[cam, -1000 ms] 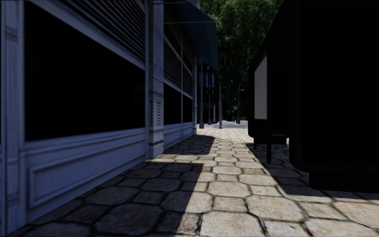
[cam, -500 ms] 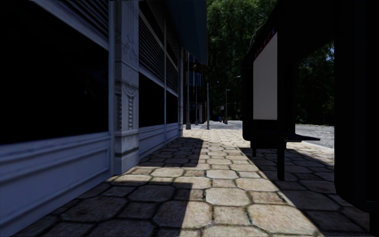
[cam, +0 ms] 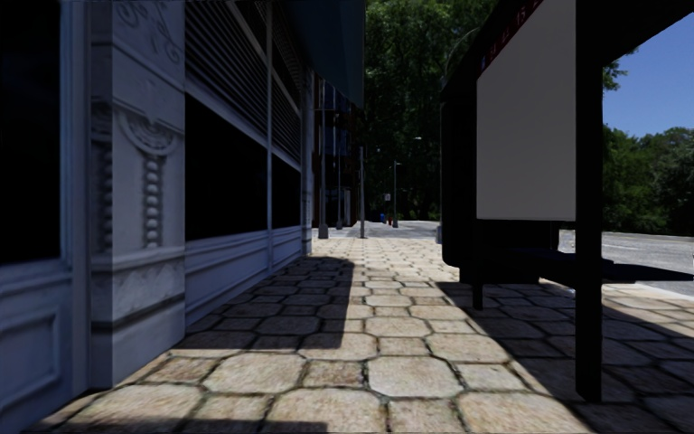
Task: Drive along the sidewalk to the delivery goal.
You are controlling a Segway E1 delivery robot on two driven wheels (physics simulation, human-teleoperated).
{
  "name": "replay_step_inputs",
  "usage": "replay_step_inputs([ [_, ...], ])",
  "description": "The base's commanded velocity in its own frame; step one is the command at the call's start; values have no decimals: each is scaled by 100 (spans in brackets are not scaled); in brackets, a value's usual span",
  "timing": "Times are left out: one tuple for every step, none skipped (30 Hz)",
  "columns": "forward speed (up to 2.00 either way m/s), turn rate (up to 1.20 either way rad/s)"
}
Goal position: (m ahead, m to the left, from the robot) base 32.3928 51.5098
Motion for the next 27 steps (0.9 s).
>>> replay_step_inputs([
  [200, -31],
  [200, -32],
  [200, -32],
  [200, -32],
  [200, -32],
  [200, -32],
  [200, -33],
  [200, -33],
  [200, -33],
  [200, -33],
  [200, -33],
  [200, -33],
  [200, -33],
  [200, -33],
  [200, -33],
  [200, -33],
  [200, -33],
  [200, -29],
  [200, -10],
  [200, 0],
  [200, 0],
  [200, 0],
  [200, 0],
  [200, 0],
  [200, 0],
  [200, 0],
  [200, 0],
])
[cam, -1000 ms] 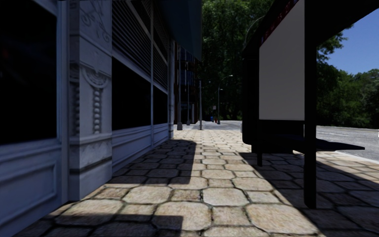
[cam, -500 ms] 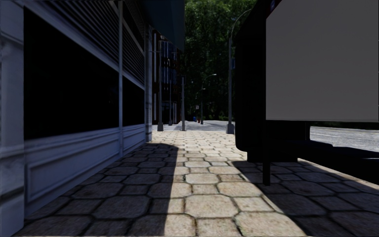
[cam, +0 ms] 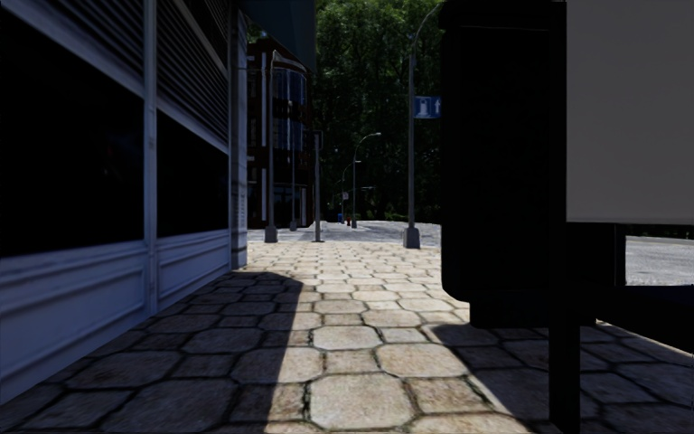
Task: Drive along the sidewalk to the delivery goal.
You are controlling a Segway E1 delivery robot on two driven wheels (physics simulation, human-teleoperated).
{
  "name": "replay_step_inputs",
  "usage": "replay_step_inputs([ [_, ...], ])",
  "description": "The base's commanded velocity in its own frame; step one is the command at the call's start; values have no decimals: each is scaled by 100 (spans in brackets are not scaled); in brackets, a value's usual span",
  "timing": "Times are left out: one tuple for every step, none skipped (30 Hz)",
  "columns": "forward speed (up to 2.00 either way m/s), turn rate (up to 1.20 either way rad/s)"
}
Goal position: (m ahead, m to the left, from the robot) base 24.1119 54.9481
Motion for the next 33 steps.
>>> replay_step_inputs([
  [200, 0],
  [200, 0],
  [200, 0],
  [200, 0],
  [200, 0],
  [200, 0],
  [200, 0],
  [200, 0],
  [200, 0],
  [200, 0],
  [200, 0],
  [200, 0],
  [200, 0],
  [200, 0],
  [200, 0],
  [200, 0],
  [200, 0],
  [200, 0],
  [200, 0],
  [200, 0],
  [200, 0],
  [200, 0],
  [200, 0],
  [200, 0],
  [200, 0],
  [200, 0],
  [200, 0],
  [200, 0],
  [200, 0],
  [200, 0],
  [200, 0],
  [200, 0],
  [200, 0],
])
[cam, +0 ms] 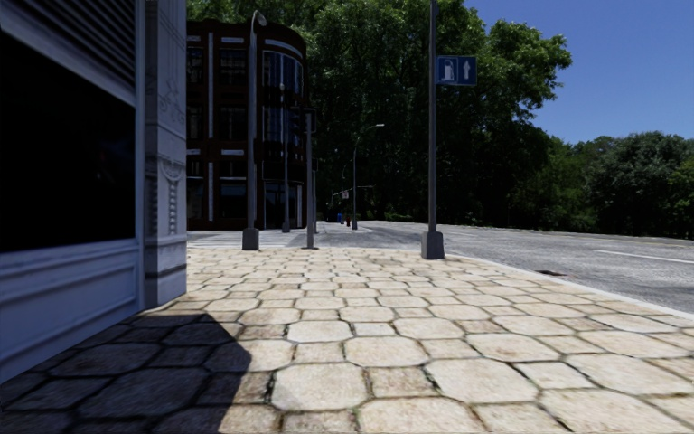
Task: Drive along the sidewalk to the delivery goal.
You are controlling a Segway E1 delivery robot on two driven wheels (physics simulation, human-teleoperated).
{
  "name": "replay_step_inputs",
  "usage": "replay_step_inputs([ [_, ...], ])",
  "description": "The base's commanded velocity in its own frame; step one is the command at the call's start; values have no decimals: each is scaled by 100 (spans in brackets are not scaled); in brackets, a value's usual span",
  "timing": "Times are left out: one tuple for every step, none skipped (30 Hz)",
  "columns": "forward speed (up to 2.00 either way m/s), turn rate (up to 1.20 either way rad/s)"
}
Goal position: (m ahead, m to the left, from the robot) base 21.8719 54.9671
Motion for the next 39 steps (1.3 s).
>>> replay_step_inputs([
  [200, 0],
  [200, 0],
  [200, 0],
  [200, 8],
  [200, 15],
  [200, 17],
  [200, 21],
  [200, 21],
  [200, 25],
  [200, 36],
  [200, 39],
  [200, 43],
  [200, 43],
  [200, 44],
  [200, 44],
  [200, 44],
  [200, 44],
  [200, 44],
  [200, 44],
  [200, 44],
  [200, 44],
  [200, 44],
  [200, 44],
  [200, 44],
  [200, 44],
  [200, 44],
  [200, 44],
  [200, 43],
  [200, 43],
  [200, 41],
  [200, 40],
  [200, 40],
  [200, 40],
  [200, 39],
  [200, 38],
  [200, 35],
  [200, 34],
  [200, 34],
  [200, 34],
])
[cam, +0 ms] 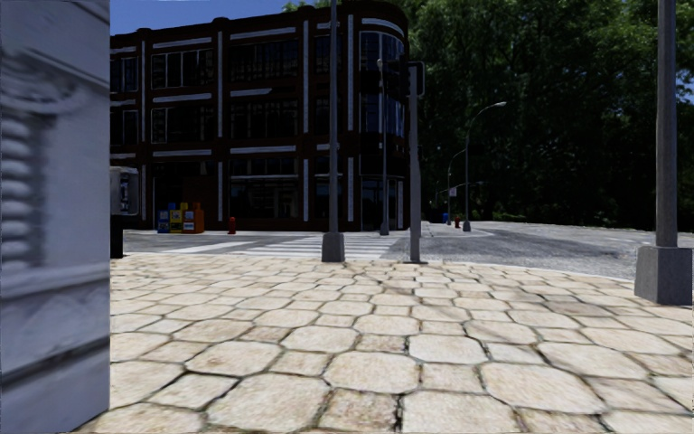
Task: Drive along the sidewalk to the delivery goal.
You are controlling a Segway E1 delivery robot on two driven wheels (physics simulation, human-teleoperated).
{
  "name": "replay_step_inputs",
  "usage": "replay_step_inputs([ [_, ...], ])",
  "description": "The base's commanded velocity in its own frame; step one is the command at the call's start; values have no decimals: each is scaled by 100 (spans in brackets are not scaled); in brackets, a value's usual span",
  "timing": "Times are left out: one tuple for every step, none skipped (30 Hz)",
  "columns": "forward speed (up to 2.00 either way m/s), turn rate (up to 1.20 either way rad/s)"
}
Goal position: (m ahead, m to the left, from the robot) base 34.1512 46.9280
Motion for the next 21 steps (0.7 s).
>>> replay_step_inputs([
  [200, 33],
  [200, 33],
  [200, 33],
  [200, 33],
  [200, 31],
  [200, 28],
  [200, 27],
  [200, 27],
  [200, 27],
  [200, 27],
  [200, 27],
  [200, 27],
  [200, 27],
  [200, 27],
  [200, 27],
  [200, 27],
  [200, 27],
  [200, 27],
  [200, 27],
  [200, 29],
  [200, 30],
])
